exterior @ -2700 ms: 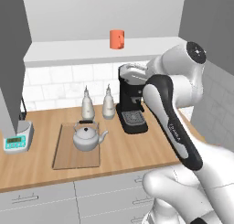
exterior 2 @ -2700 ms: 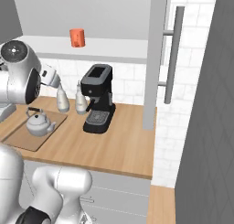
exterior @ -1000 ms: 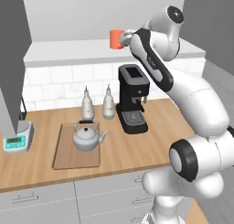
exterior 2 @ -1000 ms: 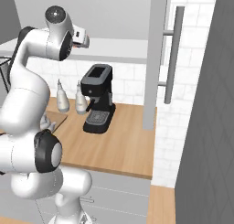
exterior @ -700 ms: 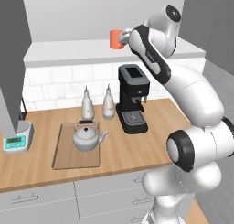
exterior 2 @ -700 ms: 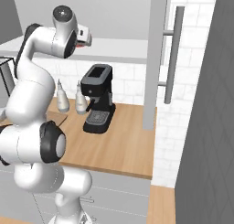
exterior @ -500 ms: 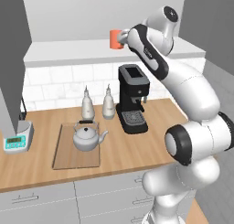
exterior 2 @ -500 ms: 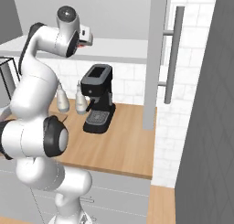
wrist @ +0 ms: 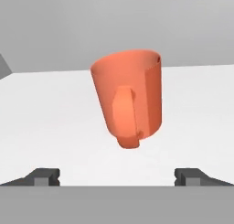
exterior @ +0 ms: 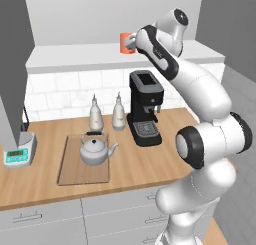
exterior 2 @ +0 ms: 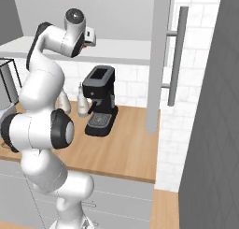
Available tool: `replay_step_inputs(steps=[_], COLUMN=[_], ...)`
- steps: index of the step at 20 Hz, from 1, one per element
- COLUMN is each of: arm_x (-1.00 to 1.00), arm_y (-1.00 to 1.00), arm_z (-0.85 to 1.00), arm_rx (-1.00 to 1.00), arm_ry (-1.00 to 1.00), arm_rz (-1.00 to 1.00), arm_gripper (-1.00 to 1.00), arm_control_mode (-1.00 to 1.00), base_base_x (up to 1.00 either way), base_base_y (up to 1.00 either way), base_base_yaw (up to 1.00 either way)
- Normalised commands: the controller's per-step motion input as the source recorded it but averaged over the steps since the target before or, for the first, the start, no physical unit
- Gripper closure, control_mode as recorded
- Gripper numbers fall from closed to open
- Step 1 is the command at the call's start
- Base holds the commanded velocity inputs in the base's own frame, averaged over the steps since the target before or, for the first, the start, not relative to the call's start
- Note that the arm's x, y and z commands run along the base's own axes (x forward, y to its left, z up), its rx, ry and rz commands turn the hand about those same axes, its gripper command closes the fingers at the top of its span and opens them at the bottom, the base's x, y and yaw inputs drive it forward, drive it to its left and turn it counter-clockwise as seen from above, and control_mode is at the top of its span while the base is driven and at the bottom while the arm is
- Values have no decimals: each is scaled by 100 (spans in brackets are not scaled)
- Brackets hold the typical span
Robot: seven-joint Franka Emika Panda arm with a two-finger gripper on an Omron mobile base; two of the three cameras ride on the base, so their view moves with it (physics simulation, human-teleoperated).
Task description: Pick the kettle from the counter and place it on the tray. Then pick the mug from the cabinet and place it on the tray. Then close the cabinet doors.
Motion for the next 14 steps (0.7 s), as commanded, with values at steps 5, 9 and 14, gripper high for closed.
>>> replay_step_inputs(steps=[5, 9, 14], arm_x=[33, 34, 30], arm_y=[4, 10, 11], arm_z=[-6, -6, -6], arm_rx=[0, 0, 0], arm_ry=[0, 0, 0], arm_rz=[4, 3, 2], arm_gripper=[-100, -100, -100], arm_control_mode=[-100, -100, -100], base_base_x=[0, 0, 0], base_base_y=[0, 0, 0], base_base_yaw=[0, 0, 0])
